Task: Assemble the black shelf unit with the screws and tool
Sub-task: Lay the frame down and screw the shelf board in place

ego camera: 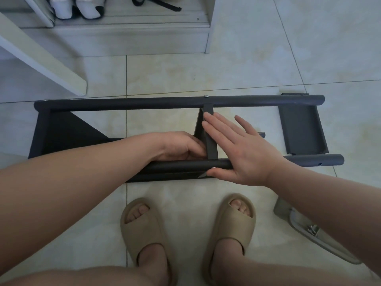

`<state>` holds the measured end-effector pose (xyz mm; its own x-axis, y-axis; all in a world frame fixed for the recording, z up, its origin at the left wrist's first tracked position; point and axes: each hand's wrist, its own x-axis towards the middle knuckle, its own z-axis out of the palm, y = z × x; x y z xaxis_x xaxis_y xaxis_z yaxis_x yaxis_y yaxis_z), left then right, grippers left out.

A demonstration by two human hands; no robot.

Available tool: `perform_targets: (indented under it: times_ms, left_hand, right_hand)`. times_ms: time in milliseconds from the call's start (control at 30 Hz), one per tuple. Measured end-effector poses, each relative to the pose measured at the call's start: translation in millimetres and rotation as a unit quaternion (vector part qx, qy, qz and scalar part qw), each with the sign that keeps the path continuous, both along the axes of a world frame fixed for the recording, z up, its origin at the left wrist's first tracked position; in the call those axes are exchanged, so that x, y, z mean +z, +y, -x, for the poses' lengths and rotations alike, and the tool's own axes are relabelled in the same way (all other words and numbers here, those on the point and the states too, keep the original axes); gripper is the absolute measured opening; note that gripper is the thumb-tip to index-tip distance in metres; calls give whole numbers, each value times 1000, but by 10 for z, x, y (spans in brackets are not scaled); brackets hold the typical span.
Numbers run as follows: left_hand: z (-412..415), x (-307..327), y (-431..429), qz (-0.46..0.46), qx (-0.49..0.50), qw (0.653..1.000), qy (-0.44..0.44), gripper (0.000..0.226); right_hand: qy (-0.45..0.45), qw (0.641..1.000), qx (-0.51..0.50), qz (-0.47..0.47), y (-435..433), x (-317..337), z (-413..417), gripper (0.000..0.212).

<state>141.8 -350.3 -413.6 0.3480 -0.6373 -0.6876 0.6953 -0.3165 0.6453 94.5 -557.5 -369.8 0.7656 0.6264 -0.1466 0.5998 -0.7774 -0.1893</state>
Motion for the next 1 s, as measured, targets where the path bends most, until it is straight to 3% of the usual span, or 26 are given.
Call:
perform_targets:
  times_ms: [200, 567, 767, 900, 1000]
  left_hand:
    - [9, 84, -7, -30, -25, 999, 26, 23]
    - [14, 169, -24, -55, 1, 997, 44, 19]
    - [7, 106, -25, -30, 2, 998, 58, 33]
    - [-1, 22, -14, -25, -4, 999, 46, 20]
    - [-5, 1, -3, -11, -21, 998, 50, 23]
  right_hand:
    - [-2, 1000, 1, 7, -3, -10, 5, 100]
    - [5, 1000, 1, 9, -3, 6, 1, 99]
    - [6, 1000, 2, 5, -9, -6, 7, 99]
    - [0, 1000, 1, 1, -12, -6, 5, 99]
    - [-1, 1000, 2, 2, -10, -11, 3, 99]
